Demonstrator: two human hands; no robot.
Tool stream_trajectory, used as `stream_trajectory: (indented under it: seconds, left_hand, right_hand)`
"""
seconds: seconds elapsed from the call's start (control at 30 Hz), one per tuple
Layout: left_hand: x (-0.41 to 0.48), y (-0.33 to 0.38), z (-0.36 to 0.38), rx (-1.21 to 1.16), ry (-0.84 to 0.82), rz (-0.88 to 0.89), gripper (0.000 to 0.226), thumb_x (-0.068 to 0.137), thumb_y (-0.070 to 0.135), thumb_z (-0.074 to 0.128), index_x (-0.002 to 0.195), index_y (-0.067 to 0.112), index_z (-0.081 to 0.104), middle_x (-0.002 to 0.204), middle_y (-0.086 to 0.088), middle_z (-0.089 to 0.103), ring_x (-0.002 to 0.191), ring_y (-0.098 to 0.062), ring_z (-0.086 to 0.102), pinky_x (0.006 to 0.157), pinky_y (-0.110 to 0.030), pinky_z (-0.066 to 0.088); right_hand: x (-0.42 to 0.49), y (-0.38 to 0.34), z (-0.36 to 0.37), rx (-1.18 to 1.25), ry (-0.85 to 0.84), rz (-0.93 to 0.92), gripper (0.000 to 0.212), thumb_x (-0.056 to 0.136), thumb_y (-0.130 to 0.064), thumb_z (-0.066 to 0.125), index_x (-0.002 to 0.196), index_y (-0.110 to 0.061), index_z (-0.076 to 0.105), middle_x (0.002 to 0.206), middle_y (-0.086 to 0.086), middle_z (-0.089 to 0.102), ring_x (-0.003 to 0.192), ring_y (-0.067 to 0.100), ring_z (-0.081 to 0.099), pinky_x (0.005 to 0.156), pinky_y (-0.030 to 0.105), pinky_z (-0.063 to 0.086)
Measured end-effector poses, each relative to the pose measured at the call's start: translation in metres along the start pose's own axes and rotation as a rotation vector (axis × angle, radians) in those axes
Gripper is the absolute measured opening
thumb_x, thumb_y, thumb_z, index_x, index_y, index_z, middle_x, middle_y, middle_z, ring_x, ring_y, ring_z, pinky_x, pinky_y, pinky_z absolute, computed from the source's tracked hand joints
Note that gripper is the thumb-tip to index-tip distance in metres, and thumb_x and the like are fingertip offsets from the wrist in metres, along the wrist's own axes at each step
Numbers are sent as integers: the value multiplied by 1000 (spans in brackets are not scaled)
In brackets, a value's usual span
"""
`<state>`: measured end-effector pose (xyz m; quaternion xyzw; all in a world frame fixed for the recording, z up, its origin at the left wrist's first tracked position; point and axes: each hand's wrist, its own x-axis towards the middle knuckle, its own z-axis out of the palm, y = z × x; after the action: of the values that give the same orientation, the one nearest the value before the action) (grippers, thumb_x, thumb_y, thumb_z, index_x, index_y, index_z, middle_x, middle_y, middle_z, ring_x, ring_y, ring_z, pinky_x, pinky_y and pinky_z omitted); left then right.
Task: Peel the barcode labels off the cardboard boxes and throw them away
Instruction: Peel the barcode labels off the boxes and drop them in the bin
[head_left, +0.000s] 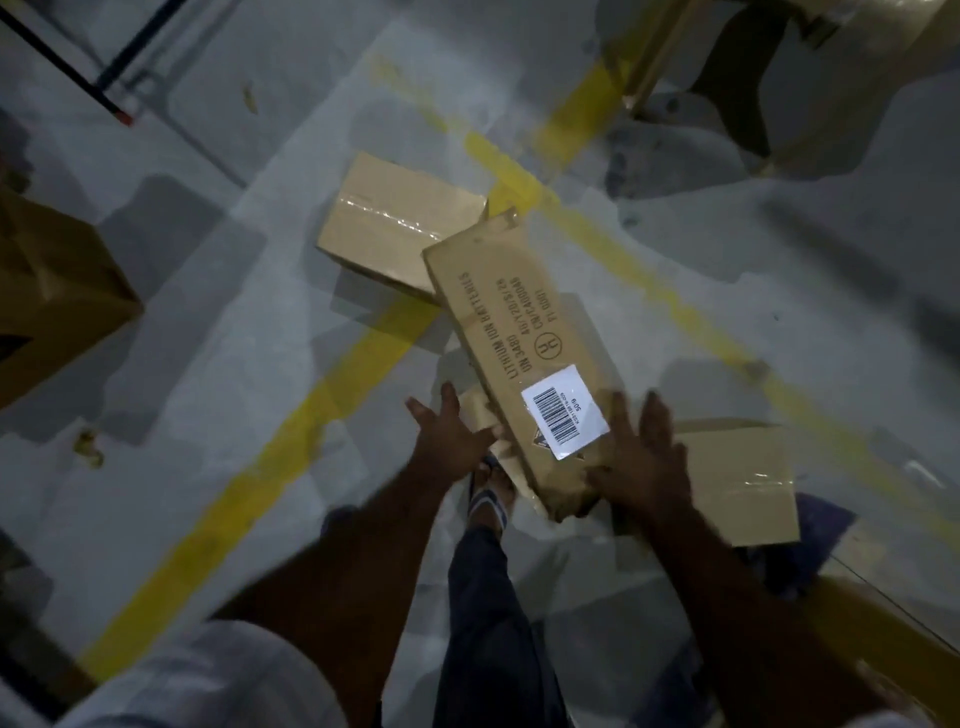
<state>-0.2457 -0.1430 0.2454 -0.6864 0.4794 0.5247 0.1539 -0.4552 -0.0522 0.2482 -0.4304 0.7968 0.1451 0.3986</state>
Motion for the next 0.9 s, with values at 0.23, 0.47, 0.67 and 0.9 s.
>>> stream_trajectory:
  seconds: [0.23,0.47,0.67,0.9]
  left_hand:
    - [-16,2,42,-658,-147,103,53,72,34,73,123,33,61,118,7,72,106,-18,70,96,-44,54]
    - [-91,9,-64,-734,-22,273,49,85,17,64,131,32,56,122,6,70,107,-17,69,96,-46,55]
    - [-192,-45,-141,-1044,206,328,39,96,4,56,130,20,54,121,-3,70,107,-24,70,84,-37,58]
    - [-330,-156,-247,-1182,594,469,44,99,9,54,136,31,47,127,4,66,104,-14,70,87,-41,59]
  right_hand:
    - [-6,-39,-26,373,-47,-77,100,61,-60,67,143,-33,17,134,-2,60,112,29,62,87,39,51]
    - [-85,-104,-78,617,247,-244,54,83,-25,76,134,-24,59,131,-1,64,115,20,62,92,19,42]
    - [-175,-210,-107,666,182,-505,46,83,-7,70,127,-20,65,123,-17,53,112,0,51,82,-7,28]
    - [-323,-358,-107,610,130,-922,38,82,-7,70,114,-29,72,128,-23,51,108,-13,55,92,3,39]
